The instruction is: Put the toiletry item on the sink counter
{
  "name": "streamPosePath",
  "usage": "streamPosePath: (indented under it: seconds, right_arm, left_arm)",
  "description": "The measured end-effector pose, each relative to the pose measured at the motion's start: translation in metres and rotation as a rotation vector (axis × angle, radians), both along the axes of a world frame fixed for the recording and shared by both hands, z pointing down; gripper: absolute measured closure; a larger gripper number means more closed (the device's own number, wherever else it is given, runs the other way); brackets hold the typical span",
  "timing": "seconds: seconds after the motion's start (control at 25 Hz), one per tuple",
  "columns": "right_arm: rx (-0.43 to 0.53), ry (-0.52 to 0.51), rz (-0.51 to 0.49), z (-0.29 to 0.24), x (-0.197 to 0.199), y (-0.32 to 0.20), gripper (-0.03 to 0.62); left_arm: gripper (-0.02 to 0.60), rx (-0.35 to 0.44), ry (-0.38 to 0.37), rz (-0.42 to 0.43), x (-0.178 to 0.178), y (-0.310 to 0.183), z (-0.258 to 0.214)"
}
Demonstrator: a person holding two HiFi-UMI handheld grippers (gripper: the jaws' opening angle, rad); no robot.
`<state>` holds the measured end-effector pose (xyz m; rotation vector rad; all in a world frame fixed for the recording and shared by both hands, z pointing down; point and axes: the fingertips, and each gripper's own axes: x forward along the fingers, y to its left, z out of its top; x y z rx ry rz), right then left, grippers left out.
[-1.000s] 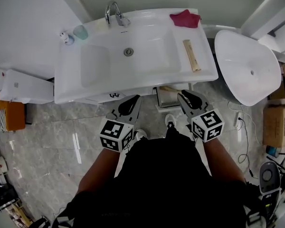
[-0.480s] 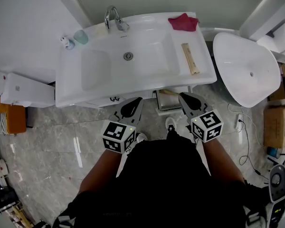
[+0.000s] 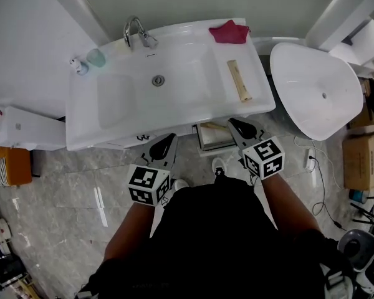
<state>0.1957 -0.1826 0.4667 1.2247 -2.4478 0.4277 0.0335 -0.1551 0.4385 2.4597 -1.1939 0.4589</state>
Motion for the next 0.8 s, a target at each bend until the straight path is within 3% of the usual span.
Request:
streamPosePath:
  seconds: [0.36,0.8]
  right_arm:
    - [-0.026,0.072,0.04,0.02,0.048,-0.057,0.582]
    - [-0.083,0.223,0.064,0.08,0.093,-0.141,0.58]
  left_arm:
    - [0.576,-0.015,-0.015,-0.094,-0.005,-0.018,0.01]
    - [0.575,-0.02,-0.038,-0.215,-0.016,-0.034,0.019]
